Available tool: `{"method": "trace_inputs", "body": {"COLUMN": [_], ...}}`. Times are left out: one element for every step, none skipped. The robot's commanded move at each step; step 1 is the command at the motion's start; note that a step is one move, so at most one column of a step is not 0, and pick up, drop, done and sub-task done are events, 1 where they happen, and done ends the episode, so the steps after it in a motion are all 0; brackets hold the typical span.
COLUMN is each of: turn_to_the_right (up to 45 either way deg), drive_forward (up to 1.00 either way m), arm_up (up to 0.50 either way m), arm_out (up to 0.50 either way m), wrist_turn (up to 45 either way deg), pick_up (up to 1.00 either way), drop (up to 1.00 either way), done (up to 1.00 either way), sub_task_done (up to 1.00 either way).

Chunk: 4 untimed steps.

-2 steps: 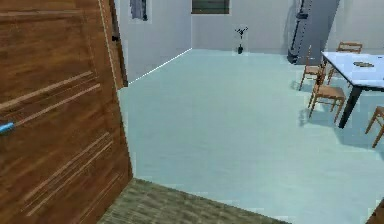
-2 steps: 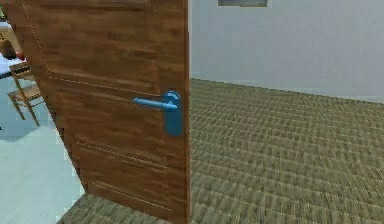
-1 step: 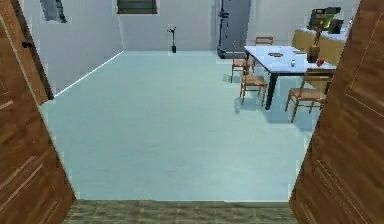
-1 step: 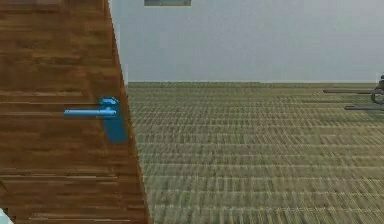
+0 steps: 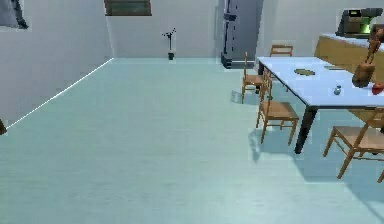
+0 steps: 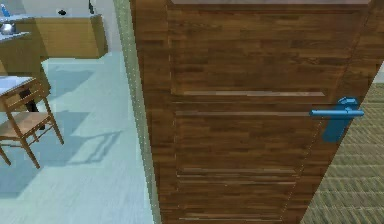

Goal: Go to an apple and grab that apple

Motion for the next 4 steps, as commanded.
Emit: {"method": "trace_inputs", "body": {"turn_to_the_right": [3.0,0.0,45.0,6.0], "drive_forward": [0.0,0.2,0.0,0.0], "arm_up": [0.0,0.0,0.0,0.0], "arm_out": [0.0,0.0,0.0,0.0], "wrist_turn": [0.0,0.0,0.0,0.0], "pick_up": [0.0,0.0,0.0,0.0], "drop": [0.0,0.0,0.0,0.0], "done": [0.0,0.0,0.0,0.0], "sub_task_done": [0.0,0.0,0.0,0.0]}}
